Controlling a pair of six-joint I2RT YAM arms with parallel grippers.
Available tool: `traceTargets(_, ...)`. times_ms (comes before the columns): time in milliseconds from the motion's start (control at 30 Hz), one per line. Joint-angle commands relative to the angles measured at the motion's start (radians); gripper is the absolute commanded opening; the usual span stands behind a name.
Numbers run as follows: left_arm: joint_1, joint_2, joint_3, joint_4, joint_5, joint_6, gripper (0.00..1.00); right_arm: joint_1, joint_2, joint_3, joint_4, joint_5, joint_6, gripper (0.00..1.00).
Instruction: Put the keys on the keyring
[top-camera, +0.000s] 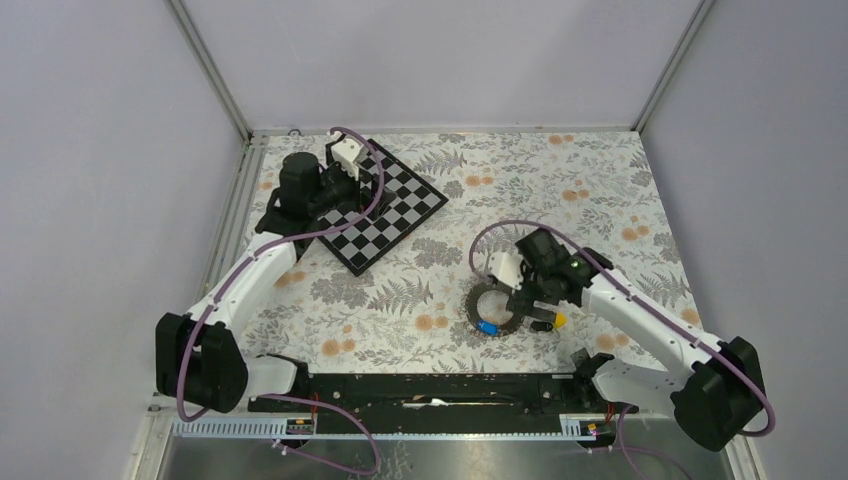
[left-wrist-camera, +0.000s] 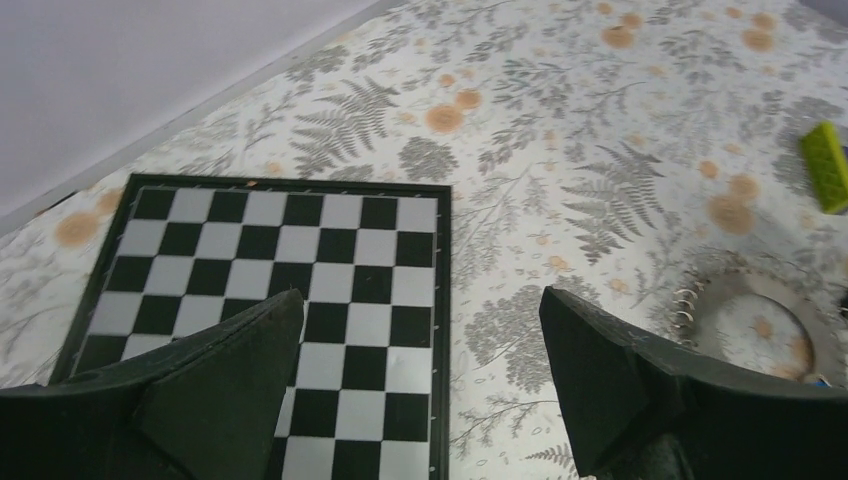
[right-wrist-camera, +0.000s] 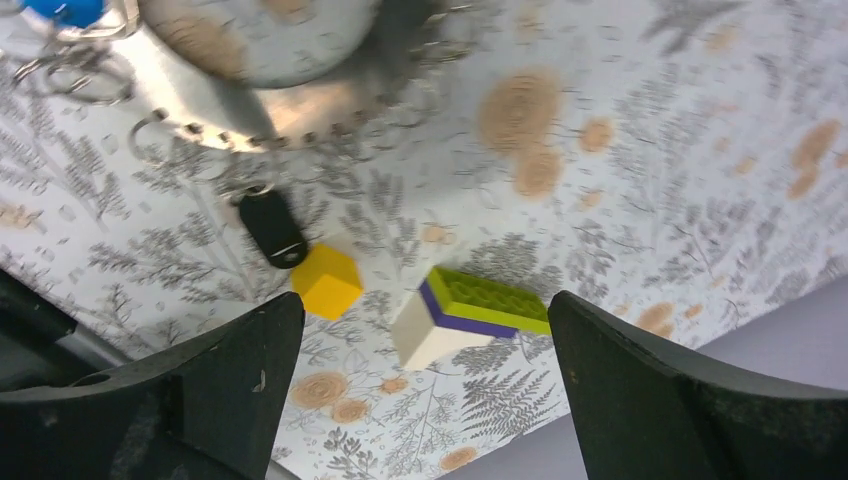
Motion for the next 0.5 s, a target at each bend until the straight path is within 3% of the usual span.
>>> traceTargets(0, 0.017, -0.070, 0.035, -0.017, -0.171, -0.004, 0.99, -0.090, -0.032, 0.107, 0.061, -0.025, 0.046, 1.00)
traceTargets(267, 0.066, -0.160, -0.032, -0.002, -0.294, -0.042, 0.99, -0.228, -0.034, 0.257, 0.245, -0.124, 0.276, 1.00)
traceTargets(467, 0.110, -0.229, -0.090, 0.033, -0.287, -0.101, 0.99, -0.290, -0.051, 0.280, 0.370, -0.171, 0.471, 1.00)
